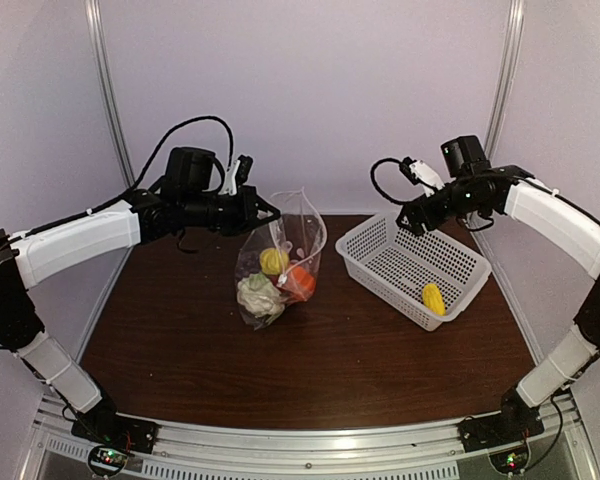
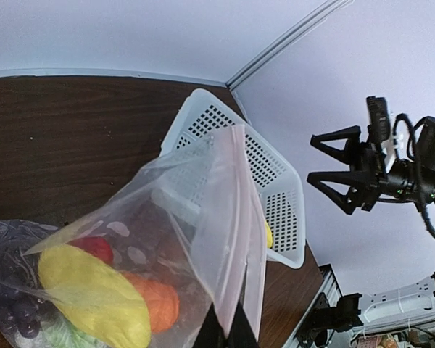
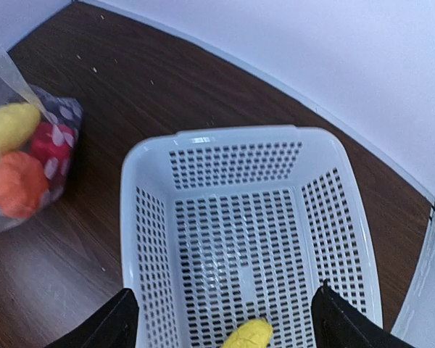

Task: Place the food in the zip-top bag and seal the zipper
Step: Place the fake fruit in the zipper food storage bag, then pick up the fake fruit from the bin.

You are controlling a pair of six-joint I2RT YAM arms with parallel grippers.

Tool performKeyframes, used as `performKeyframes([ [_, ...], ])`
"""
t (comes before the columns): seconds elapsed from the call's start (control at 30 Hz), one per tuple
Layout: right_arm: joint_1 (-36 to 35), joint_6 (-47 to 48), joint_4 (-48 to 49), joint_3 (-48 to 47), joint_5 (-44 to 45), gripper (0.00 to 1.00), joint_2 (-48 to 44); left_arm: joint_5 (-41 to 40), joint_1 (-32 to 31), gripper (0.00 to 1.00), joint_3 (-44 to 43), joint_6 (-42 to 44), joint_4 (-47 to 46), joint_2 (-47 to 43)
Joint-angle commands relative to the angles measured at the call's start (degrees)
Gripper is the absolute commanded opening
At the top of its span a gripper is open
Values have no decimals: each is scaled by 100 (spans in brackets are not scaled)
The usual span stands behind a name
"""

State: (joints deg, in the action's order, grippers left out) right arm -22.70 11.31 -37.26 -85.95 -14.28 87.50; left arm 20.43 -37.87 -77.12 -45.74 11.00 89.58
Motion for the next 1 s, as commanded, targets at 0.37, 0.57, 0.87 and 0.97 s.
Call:
performKeyframes([
  [0.37, 1112, -535, -550, 1649, 470, 76, 520, 113, 34, 0, 47, 124, -162, -41],
  [0.57, 1163, -635, -720, 1579, 163, 76, 1177, 66, 34, 0, 72, 153, -86, -102],
  [0.87, 1162, -820, -809, 1419, -222, 64, 1714, 51, 34, 0, 197, 142, -109, -168],
  [0.97, 1162, -848, -813, 1395, -240, 60, 1656, 11, 34, 0, 215, 154, -87, -180],
])
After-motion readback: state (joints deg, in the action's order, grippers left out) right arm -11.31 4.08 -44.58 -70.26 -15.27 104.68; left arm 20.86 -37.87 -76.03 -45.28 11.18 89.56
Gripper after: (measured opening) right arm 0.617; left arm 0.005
